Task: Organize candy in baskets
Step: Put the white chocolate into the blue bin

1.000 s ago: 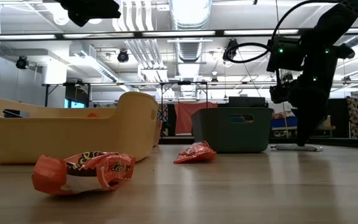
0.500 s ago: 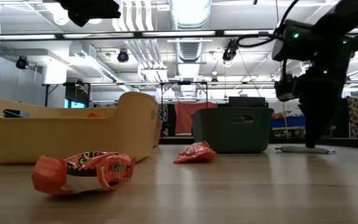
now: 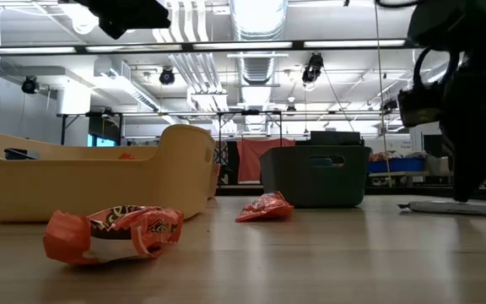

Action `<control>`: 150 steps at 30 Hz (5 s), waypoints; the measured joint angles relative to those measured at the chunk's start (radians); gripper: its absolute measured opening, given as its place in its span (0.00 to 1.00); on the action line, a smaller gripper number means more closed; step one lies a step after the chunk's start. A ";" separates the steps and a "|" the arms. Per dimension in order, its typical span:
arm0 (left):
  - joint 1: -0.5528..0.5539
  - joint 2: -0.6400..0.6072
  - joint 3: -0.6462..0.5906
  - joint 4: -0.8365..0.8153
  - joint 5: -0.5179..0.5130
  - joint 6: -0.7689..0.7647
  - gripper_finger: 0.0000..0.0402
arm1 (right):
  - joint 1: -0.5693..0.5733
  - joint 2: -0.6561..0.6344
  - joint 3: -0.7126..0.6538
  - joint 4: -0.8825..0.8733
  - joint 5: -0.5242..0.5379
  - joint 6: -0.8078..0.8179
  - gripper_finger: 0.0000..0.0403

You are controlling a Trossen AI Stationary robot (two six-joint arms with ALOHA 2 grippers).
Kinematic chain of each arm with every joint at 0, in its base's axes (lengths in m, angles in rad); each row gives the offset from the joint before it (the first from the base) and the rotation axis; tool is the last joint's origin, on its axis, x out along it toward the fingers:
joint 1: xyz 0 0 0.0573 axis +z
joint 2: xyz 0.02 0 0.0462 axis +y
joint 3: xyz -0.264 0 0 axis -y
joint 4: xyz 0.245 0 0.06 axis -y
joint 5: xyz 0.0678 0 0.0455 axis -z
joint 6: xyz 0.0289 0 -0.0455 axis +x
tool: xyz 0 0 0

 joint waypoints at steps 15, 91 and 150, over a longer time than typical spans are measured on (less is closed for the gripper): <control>-0.041 0.228 0.000 0.275 0.141 0.008 0.19 | 0.127 0.000 0.029 -0.018 0.253 0.056 0.02; -0.283 0.611 0.000 0.693 0.117 -0.067 0.19 | 0.398 0.317 -0.083 0.545 0.714 0.004 0.02; -0.206 1.093 0.410 0.646 0.119 0.057 0.19 | 0.462 0.140 -0.152 0.808 0.631 -0.445 0.20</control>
